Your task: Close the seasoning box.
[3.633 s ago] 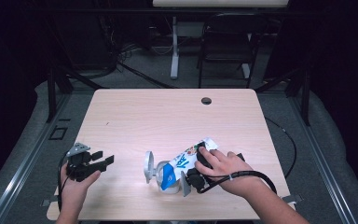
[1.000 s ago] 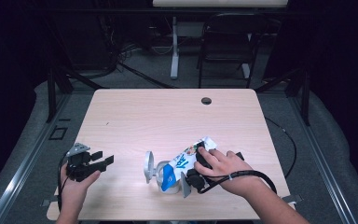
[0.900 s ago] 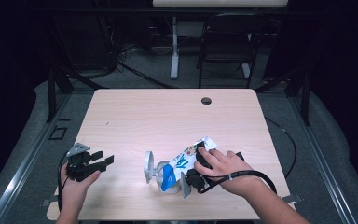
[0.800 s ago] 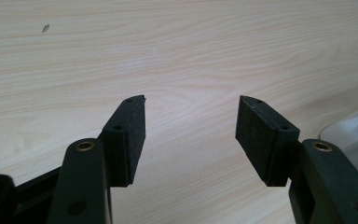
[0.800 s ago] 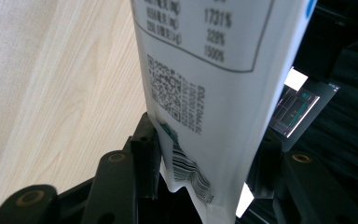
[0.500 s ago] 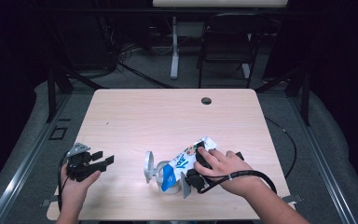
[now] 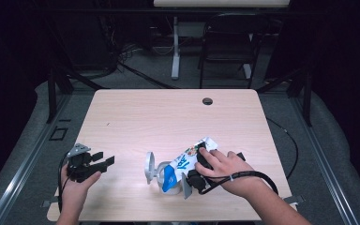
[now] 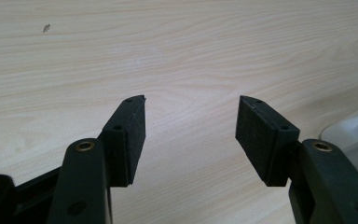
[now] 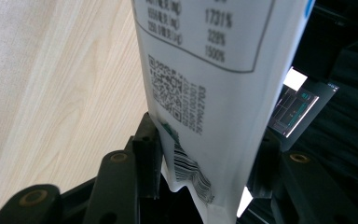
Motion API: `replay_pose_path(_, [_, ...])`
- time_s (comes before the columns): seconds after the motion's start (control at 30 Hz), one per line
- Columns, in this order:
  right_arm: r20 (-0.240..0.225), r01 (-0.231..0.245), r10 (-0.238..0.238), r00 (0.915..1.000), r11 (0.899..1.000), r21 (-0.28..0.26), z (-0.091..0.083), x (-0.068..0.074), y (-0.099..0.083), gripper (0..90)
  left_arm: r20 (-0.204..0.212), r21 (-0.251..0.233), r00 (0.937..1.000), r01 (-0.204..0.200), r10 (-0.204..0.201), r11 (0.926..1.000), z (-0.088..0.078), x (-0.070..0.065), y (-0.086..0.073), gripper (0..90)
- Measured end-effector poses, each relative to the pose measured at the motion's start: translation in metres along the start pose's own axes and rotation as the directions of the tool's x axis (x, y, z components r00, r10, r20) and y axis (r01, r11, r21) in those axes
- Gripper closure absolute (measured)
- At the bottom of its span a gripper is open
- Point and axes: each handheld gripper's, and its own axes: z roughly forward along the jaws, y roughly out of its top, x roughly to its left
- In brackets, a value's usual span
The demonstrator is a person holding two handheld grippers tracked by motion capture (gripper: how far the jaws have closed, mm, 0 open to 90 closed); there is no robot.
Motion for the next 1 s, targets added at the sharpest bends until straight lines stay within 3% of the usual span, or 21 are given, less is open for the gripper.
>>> replay_pose_path(1.0, [-0.023, 0.005, -0.005, 0.9997, 1.000, 0.007, -0.0019, -0.0019, 0.0015, 59.4, -0.001, 0.000, 1.0000, 0.000, 0.000, 1.0000, -0.0003, 0.0008, -0.0001, 43.1])
